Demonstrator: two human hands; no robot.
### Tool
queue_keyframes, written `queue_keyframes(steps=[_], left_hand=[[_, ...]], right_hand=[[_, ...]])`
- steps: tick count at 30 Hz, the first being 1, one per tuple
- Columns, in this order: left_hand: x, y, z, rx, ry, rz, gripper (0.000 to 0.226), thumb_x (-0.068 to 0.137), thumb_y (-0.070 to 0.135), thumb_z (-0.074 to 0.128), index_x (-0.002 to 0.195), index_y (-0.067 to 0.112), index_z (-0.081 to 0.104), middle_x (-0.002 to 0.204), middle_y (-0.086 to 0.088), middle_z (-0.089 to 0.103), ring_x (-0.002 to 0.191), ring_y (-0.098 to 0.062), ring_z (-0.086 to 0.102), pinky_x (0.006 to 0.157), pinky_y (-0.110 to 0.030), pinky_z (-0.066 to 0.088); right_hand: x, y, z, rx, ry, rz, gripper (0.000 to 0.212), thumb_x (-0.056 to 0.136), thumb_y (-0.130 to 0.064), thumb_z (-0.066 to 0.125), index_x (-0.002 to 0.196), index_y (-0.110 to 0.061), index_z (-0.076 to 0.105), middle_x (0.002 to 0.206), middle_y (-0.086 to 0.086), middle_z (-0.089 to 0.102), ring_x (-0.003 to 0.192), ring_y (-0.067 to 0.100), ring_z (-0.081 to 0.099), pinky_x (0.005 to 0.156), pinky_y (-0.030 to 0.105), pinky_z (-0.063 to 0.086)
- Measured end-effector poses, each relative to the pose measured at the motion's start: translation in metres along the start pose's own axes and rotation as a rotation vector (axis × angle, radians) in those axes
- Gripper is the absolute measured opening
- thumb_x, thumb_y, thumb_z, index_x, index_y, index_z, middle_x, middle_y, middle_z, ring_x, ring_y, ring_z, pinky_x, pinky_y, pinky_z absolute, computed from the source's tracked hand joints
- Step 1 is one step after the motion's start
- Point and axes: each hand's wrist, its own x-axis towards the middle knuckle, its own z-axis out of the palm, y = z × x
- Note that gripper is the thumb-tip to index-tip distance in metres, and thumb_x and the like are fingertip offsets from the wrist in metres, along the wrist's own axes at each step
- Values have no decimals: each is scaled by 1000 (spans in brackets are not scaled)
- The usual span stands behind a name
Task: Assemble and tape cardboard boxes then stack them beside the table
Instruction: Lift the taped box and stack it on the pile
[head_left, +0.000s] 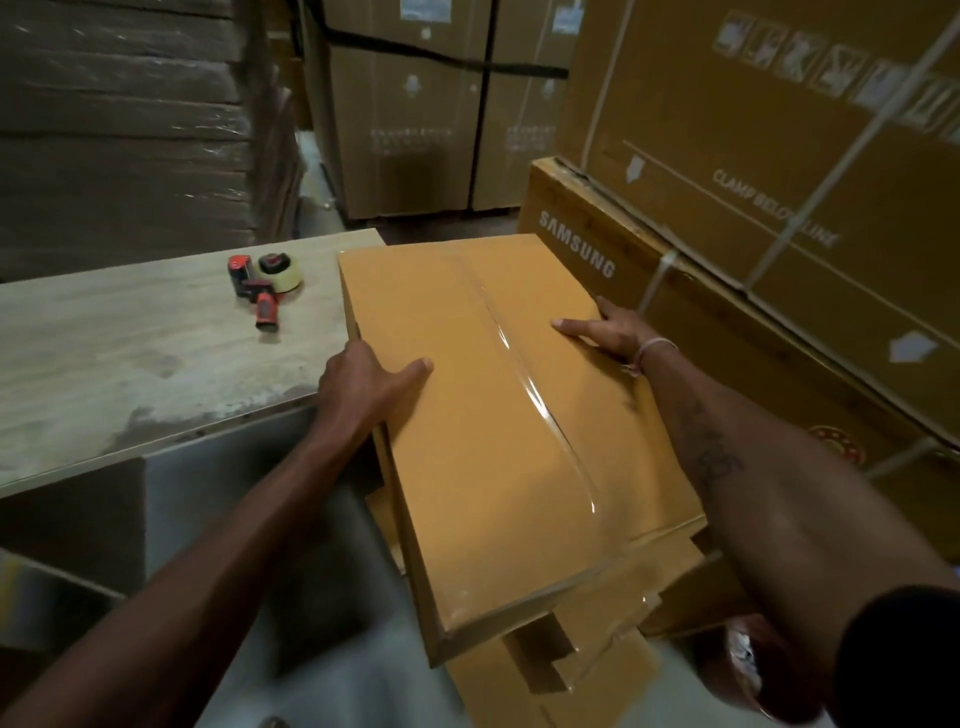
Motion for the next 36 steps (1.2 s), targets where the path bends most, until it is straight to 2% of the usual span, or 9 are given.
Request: queue_keyframes(steps=[2,5,9,15,20,23,29,32,36], left_hand=[[-7,8,5,13,3,8,57,89,52,77,117,6,58,105,-4,58,87,-19,55,51,-24,33],[-18,19,16,28,-5,0,44,92,48,75,105,16,48,101,-2,53,81,-16,50,51,-24,30],[-28,27,36,-32,-43,5,37,93,40,76,102,18,48,97,0,53,83,-18,51,57,-28,37],[-33,17,65,-67,-109,-19,45,95,38,74,124,8,58,108,-1,60,83,-13,55,54,-21,37],[-35,16,88,-103,-135,-58,55,93,41,76,132,10,53,116,-2,61,96,-18,59,60,-26,43],[-37,12,101,-115,-132,-84,64,91,44,76,137,9,48,123,-4,62,104,-20,60,72,-33,49],[-40,12,110,-113,-131,-55,59,93,43,74,135,9,49,119,-1,60,103,-19,58,75,-33,50],[-41,11,112,-141,-135,-32,58,94,44,74,135,11,50,125,-2,63,110,-22,62,78,-35,52],[-50,13,122,-201,-134,-15,54,95,41,73,135,13,49,127,0,61,109,-16,57,77,-32,49]], right_hand=[[4,9,-2,21,6,21,93,77,-67,79,155,-32,45,155,4,50,137,32,49,99,40,37],[7,19,-10,17,5,65,110,68,-75,80,158,-29,39,157,5,48,138,34,49,110,45,41],[11,34,-18,19,17,111,130,49,-84,78,160,-29,37,159,6,47,139,35,48,115,53,41],[16,50,-17,-35,34,97,117,66,-73,82,162,-28,34,162,10,41,144,36,44,118,53,39],[15,65,-17,-31,33,92,114,72,-66,84,164,-25,29,164,9,38,145,35,42,117,46,38],[18,78,-15,-19,16,104,114,70,-68,84,163,-26,32,162,10,39,143,36,43,117,49,40],[28,90,-20,-38,34,125,145,37,-88,81,161,-31,33,161,11,36,143,37,41,117,57,41],[31,89,-23,-75,58,99,134,47,-83,81,160,-28,37,162,12,32,145,39,38,118,57,39],[32,81,-26,-260,134,67,102,77,-71,77,160,-26,39,163,12,22,149,40,25,123,53,29]])
